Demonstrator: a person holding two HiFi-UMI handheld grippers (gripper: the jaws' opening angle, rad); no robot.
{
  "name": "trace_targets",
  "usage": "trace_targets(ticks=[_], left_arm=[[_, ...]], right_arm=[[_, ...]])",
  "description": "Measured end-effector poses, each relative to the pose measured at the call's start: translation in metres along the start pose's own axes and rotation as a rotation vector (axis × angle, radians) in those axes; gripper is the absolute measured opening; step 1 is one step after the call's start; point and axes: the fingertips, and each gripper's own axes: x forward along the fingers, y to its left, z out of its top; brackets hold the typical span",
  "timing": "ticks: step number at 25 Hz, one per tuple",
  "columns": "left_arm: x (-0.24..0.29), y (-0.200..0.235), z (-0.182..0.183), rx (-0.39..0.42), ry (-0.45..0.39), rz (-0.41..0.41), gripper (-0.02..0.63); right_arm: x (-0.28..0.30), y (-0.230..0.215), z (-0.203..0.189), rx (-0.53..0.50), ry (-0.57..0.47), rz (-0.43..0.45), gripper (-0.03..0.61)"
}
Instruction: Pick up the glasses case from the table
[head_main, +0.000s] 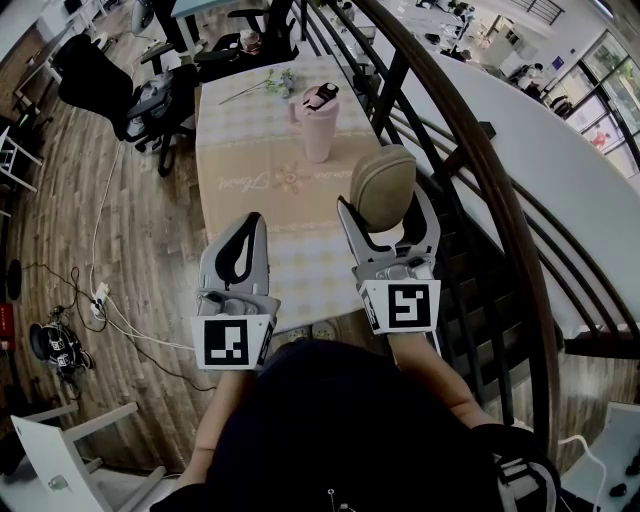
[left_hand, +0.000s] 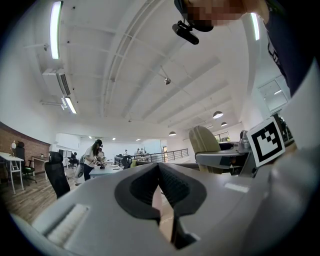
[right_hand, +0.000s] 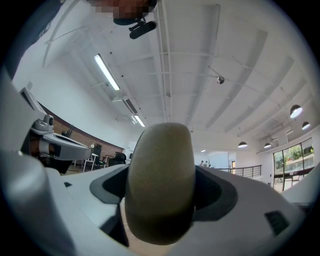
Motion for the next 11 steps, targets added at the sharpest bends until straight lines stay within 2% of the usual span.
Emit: trace_targets(ticks=[11], left_arm=[[-0.0002, -0.0028, 0.0006, -0.002, -0.001, 0.006, 0.011]], right_arm=[[-0.0014, -0.0017, -0.0017, 0.004, 0.001, 0.003, 0.375]])
